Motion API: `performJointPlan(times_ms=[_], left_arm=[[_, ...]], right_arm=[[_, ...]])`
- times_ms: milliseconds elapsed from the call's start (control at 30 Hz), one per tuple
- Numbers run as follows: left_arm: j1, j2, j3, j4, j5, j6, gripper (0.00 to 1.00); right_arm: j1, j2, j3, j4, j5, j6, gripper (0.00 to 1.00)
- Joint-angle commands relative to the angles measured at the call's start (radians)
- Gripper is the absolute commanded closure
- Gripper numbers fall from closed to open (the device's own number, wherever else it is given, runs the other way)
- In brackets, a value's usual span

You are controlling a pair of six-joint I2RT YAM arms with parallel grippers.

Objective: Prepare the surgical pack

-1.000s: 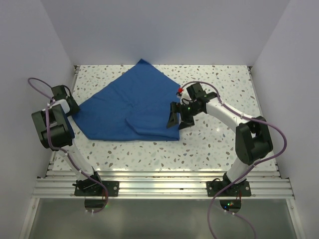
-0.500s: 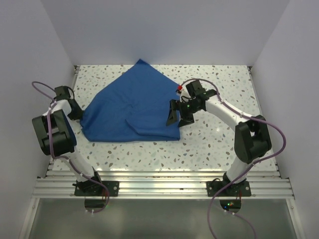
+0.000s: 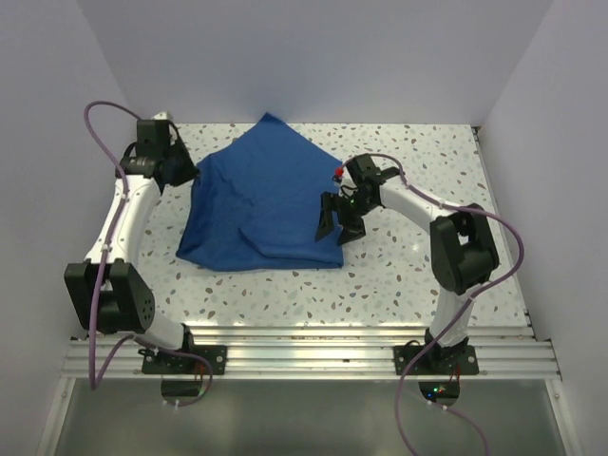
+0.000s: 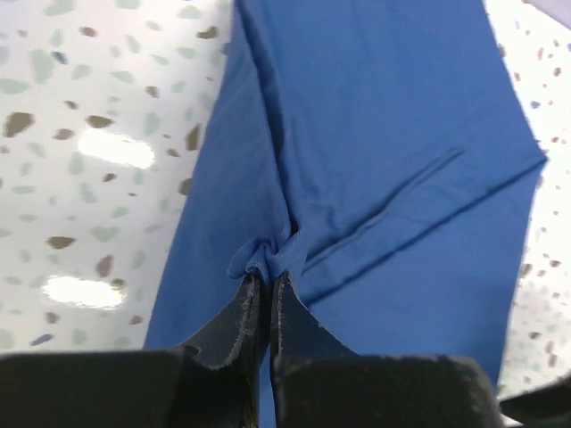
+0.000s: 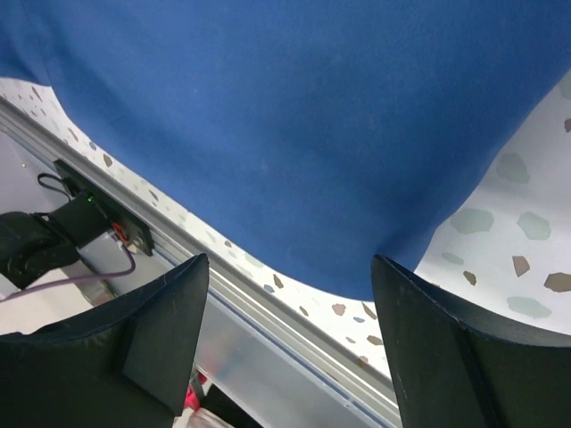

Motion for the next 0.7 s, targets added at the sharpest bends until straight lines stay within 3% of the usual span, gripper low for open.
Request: performJointPlan(times_ms=[0, 367, 667], left_arm=[[-0.094, 0.027, 0.057, 0.018, 0.066, -0.105, 1.00], [-0.445, 0.254, 0.282, 0.073, 0.063, -0.237, 1.00], [-0.596, 0.432, 0.448, 0.039, 0.038, -0.257, 1.00]], right_arm=[[-0.002, 0.021, 0.062, -0.009, -0.011, 0.041, 0.24], [-0.011, 0.017, 0.026, 0.040, -0.018, 0.105, 0.27], [-0.016, 0.027, -0.073, 0.172, -0.095, 0.208, 0.36]])
